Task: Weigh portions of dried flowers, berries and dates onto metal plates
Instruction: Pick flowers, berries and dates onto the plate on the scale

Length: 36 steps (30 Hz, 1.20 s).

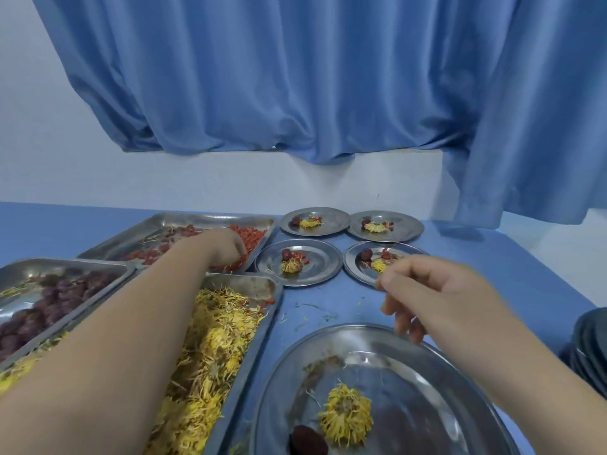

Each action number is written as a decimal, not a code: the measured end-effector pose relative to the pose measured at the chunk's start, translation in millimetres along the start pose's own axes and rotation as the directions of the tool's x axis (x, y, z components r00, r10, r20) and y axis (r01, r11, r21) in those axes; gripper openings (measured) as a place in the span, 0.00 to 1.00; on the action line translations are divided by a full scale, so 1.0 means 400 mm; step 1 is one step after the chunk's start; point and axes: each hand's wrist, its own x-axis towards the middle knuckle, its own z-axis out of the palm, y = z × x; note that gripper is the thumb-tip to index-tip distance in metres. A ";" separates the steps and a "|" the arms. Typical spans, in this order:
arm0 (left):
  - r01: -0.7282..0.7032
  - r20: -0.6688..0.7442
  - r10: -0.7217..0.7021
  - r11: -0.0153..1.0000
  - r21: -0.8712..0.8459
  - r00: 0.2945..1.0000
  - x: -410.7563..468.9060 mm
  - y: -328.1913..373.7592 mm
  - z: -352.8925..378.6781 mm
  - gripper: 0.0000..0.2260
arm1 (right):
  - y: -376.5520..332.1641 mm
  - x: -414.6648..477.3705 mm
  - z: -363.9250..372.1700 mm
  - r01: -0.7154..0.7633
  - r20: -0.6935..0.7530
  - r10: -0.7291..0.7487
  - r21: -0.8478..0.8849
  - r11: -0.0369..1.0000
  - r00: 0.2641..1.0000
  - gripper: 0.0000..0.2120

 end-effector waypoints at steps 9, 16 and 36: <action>0.041 0.105 -0.064 0.978 0.206 0.992 0.041 -0.003 0.035 0.18 | 0.000 0.002 -0.007 -0.004 0.025 0.004 -0.018 1.000 1.000 0.08; 0.049 -0.003 -0.049 0.992 0.114 0.999 0.055 -0.030 0.048 0.13 | 0.007 0.004 -0.009 0.009 0.008 -0.009 -0.023 1.000 1.000 0.08; -0.059 -0.219 0.031 0.990 -0.125 0.975 0.028 -0.055 -0.009 0.07 | 0.012 0.010 -0.015 0.043 -0.018 -0.044 -0.064 0.997 0.999 0.07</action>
